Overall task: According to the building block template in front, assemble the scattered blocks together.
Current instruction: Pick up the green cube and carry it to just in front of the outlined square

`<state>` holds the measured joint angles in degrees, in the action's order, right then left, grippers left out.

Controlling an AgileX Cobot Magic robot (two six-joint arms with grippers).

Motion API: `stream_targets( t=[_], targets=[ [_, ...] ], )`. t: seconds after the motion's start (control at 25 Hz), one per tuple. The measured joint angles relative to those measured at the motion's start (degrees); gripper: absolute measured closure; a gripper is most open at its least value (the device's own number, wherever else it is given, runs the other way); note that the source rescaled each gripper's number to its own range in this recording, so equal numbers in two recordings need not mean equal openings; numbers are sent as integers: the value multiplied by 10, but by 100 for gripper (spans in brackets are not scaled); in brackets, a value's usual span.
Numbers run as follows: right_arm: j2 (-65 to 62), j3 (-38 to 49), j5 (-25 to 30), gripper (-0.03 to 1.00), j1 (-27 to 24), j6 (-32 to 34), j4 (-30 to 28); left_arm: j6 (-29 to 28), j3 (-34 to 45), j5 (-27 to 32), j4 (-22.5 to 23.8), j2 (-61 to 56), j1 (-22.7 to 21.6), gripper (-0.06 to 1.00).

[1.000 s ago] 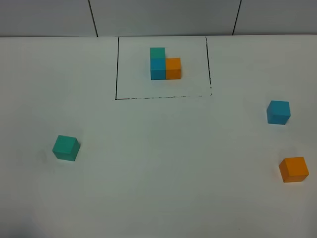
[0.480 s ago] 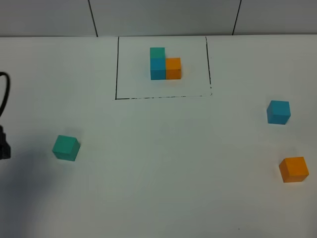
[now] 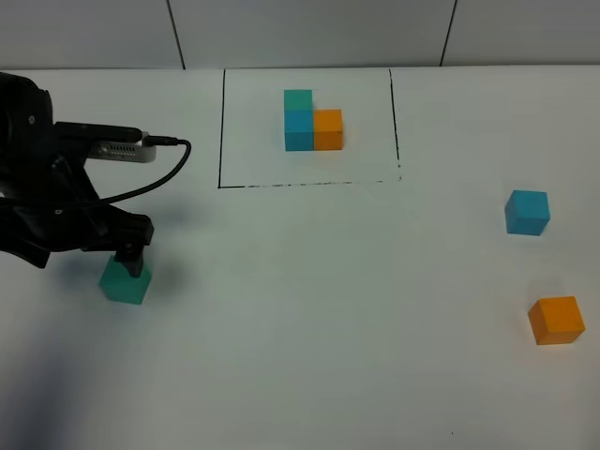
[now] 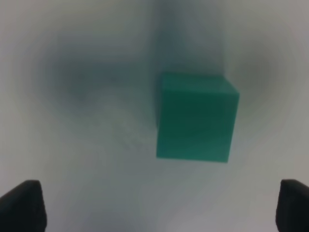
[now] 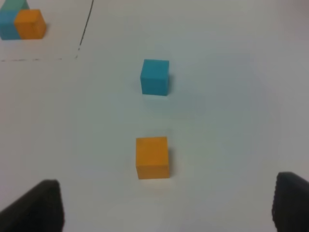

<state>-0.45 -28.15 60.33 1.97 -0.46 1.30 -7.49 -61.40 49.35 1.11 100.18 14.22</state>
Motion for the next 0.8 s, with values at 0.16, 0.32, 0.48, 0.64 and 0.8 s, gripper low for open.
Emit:
stream_targets(
  t=[0.16, 0.32, 0.48, 0.64, 0.8],
  targets=[
    [0, 0, 0, 22, 0, 0, 0, -4, 0, -26, 0, 25, 12, -5],
    [0, 0, 0, 22, 0, 0, 0, -7, 0, -36, -3, 35, 17, -5],
    [0, 0, 0, 22, 0, 1, 0, -8, 8, -59, -5, 35, 18, -5],
    [0, 0, 0, 22, 0, 1, 0, -8, 56, -118, -5, 35, 18, -5],
    [0, 0, 0, 22, 0, 1, 0, -8, 85, -163, -5, 38, 18, -5]
  ],
)
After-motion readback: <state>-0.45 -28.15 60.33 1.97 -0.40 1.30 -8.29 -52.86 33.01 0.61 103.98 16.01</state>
